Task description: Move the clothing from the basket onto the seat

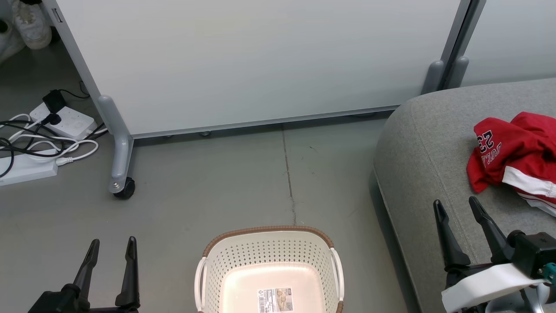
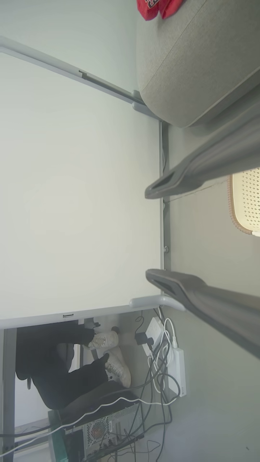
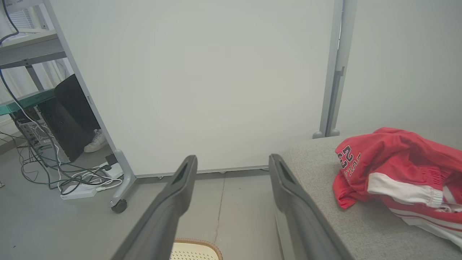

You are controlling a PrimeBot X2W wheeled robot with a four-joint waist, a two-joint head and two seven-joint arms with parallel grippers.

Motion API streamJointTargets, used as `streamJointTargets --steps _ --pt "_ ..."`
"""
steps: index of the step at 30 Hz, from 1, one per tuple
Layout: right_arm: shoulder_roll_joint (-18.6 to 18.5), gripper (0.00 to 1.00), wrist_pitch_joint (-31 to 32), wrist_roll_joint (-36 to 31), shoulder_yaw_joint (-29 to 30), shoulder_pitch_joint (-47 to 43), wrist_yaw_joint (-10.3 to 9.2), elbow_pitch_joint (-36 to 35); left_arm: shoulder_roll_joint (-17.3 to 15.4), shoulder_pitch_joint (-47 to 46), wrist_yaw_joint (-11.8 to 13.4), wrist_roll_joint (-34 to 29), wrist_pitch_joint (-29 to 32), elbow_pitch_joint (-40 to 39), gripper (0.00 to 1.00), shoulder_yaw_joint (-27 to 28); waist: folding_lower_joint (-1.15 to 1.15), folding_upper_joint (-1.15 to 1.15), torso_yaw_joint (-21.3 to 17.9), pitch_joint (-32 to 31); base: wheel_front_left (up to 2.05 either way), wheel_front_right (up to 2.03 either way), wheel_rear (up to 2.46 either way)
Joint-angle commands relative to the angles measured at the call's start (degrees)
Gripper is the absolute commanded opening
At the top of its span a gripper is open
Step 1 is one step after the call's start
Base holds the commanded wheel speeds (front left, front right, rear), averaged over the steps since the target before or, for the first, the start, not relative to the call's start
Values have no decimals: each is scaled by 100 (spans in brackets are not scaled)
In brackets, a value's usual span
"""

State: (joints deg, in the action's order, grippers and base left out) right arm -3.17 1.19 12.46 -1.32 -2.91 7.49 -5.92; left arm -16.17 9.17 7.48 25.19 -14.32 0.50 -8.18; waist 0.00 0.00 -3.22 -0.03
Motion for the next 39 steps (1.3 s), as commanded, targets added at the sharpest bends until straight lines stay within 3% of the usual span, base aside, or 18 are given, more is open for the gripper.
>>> streamJointTargets --steps 1,21,22,26,39 --pt "-5 100 6 -33 -1 -51 1 -12 -35 52 29 17 -5 -9 100 27 0 0 4 -4 0 0 0" --pt "-2 100 31 20 -33 -2 1 -39 -53 -62 147 30 -8 -7 100 21 0 0 97 -13 0 0 0" --pt "8 0 10 13 -52 -4 0 -4 -26 11 120 18 15 -2 0 2 0 0 98 -12 0 0 0" --pt "39 0 3 114 -82 -71 0 175 121 54 97 101 45 166 0 -37 0 0 100 -12 0 0 0" --pt "-12 0 -13 1447 5 120 0 486 291 -349 -163 1188 408 508 0 187 0 0 122 -5 0 0 0"
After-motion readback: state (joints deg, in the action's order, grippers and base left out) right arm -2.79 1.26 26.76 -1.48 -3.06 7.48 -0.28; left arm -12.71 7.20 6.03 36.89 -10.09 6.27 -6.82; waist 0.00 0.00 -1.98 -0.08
